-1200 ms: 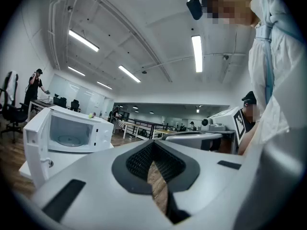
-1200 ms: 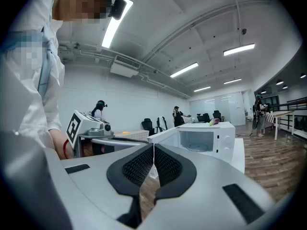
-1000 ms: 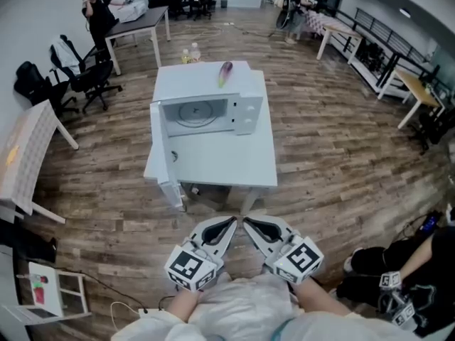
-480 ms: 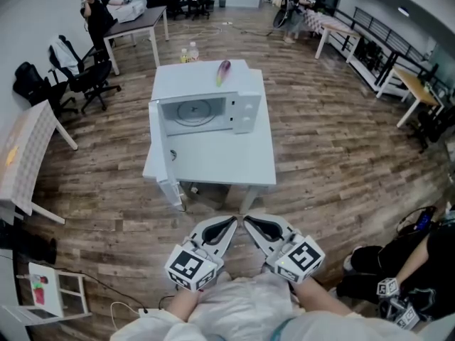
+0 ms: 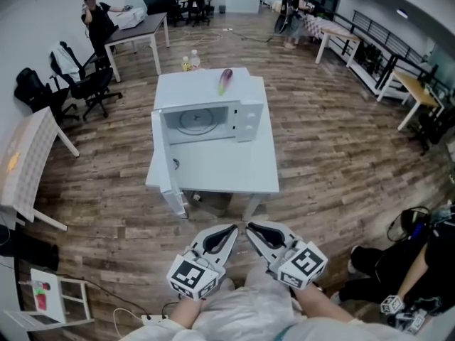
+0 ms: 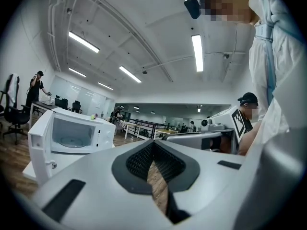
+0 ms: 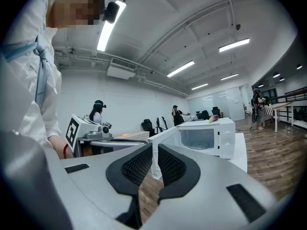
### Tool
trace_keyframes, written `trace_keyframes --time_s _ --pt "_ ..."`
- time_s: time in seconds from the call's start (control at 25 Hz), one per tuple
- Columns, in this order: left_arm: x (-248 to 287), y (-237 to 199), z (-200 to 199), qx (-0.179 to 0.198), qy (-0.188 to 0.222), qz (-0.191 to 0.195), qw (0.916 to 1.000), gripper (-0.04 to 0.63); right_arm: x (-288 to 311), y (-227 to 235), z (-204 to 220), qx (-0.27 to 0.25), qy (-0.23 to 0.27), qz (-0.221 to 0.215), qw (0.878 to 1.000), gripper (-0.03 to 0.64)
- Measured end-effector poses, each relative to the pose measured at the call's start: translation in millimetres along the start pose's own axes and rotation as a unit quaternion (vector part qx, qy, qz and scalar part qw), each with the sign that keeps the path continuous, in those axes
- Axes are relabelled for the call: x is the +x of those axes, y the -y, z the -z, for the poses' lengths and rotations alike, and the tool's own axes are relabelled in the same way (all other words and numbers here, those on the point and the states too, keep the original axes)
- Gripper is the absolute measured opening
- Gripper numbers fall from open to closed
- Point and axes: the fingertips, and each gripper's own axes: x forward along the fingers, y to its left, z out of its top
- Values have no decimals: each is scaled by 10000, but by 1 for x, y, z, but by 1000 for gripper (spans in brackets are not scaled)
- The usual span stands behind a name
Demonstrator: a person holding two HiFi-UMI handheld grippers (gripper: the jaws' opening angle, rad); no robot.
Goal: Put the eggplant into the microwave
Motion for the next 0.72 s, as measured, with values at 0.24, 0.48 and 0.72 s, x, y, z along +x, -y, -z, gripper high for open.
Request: trace_keyframes --time_s 0.24,0.48,0.72 --pt "3 -14 7 -103 -71 -83 9999 2 3 22 0 120 -46 176 9998 40" --pt "27 -41 -1 -118 -11 -258 9996 2 24 60 -8 113 12 120 9999 40" --pt "70 -85 -13 -135 62 -522 9985 2 58 110 -21 -25 -22 -137 9999 41"
